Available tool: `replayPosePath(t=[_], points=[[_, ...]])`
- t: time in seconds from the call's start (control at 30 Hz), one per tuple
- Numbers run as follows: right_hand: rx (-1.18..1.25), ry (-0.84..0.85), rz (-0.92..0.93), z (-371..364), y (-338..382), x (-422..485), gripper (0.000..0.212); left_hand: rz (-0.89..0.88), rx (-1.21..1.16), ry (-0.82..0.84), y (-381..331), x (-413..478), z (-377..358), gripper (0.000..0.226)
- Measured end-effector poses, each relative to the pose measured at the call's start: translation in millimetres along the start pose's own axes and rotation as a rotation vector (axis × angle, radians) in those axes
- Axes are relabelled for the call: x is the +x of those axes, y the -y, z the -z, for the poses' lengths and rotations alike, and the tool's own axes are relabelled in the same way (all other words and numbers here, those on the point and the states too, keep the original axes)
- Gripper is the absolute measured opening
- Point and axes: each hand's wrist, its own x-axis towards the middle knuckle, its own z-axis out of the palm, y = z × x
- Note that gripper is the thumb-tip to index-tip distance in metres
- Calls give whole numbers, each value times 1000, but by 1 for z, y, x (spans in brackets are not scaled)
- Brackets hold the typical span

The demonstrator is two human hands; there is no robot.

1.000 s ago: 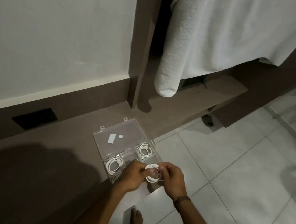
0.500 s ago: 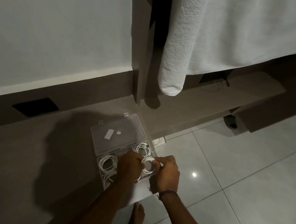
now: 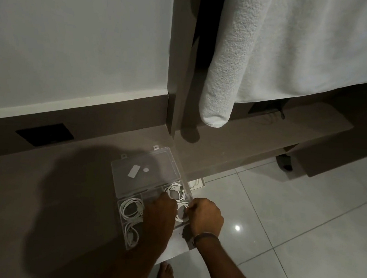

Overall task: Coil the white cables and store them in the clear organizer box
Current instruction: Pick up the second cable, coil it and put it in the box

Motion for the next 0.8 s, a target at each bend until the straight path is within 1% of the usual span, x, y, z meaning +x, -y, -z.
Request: replayPosePath(t=[0.07, 0.1, 0.13, 0.2, 0.27, 0.3, 0.4, 0.47, 0.53, 0.6, 0.63, 0.7, 0.77, 0.8], points=[[-126, -30, 142, -1, 1, 1, 11, -15, 96, 35, -5, -2, -4, 17], [-189, -26, 231, -2, 1, 0, 10, -7, 105, 23, -7, -3, -4, 20], [-260, -4, 325, -2, 1, 0, 9, 6, 91, -3, -9, -2, -4, 21], [-416, 62, 494, -5, -3, 0, 12, 43, 75, -3, -10, -2, -3, 22], [-512, 115, 582, -7, -4, -1, 21, -4, 141, 18, -9, -4, -7, 21], [-530, 130, 593, -7, -4, -2, 22, -40, 200, 25, -7, -5, -10, 19], [-464, 131, 499, -3, 3, -1, 12, -52, 317, 103, -8, 0, -13, 22], [-384, 126, 384, -3, 4, -2, 8, -31, 305, 91, -9, -1, -10, 19], [-292, 117, 242, -6, -2, -4, 10, -67, 359, 75, -10, -7, -7, 19], [-202, 100, 132, -5, -6, -5, 13, -98, 363, 63, -6, -10, -6, 25], [-174, 94, 115, -3, -7, -4, 13, -109, 327, 50, -5, -9, -3, 27], [-139, 84, 110, 4, -5, 0, 13, -133, 163, 22, -4, -5, 13, 26], [-97, 33, 116, 16, 1, 3, 20, -121, -111, -89, 4, -6, 27, 23], [-59, -6, 128, 21, 6, 6, 25, -87, -251, -169, 12, -7, 34, 21]])
